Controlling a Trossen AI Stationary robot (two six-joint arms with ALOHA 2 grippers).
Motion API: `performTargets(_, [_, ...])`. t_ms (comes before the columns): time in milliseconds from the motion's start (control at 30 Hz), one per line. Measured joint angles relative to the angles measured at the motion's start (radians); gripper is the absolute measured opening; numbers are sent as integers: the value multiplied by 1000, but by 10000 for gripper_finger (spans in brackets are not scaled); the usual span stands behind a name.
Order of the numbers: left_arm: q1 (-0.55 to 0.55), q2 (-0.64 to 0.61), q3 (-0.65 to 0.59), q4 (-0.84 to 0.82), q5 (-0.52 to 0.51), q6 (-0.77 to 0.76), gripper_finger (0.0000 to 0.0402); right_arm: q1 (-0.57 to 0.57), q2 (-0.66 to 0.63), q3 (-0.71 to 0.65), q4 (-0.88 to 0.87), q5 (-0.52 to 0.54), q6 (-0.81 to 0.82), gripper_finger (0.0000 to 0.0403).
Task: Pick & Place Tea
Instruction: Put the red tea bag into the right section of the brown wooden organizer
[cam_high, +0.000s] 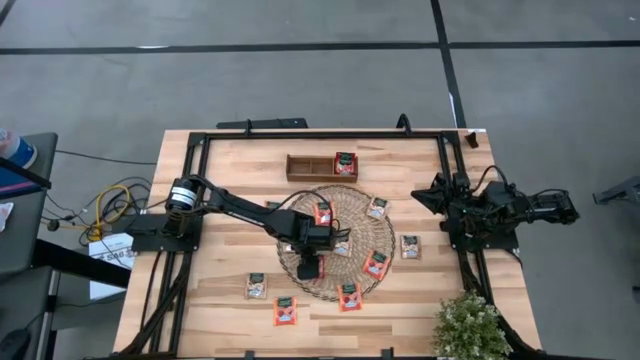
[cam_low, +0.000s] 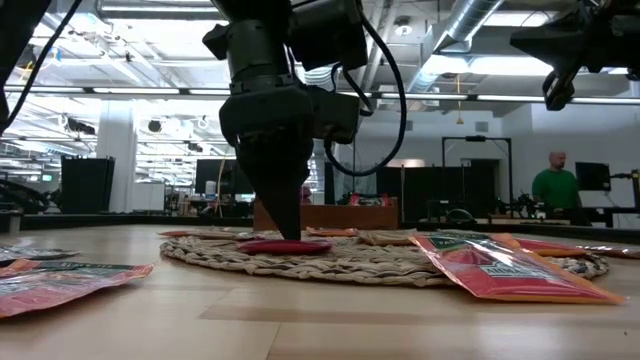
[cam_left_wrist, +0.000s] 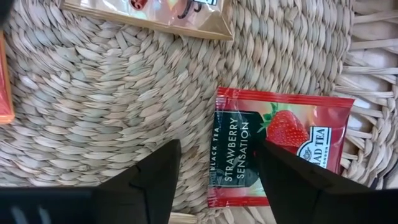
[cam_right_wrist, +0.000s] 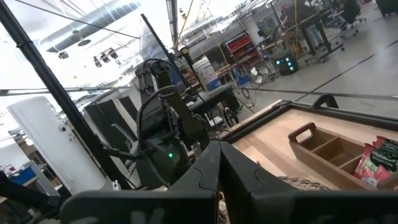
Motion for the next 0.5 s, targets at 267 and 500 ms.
performTargets(267, [1,1,-1,-1,-7,4,152,0,0,0,0,0,0,1])
performTargets(500, [1,2,-2,-1,-17,-6,127,0,0,0,0,0,0,1])
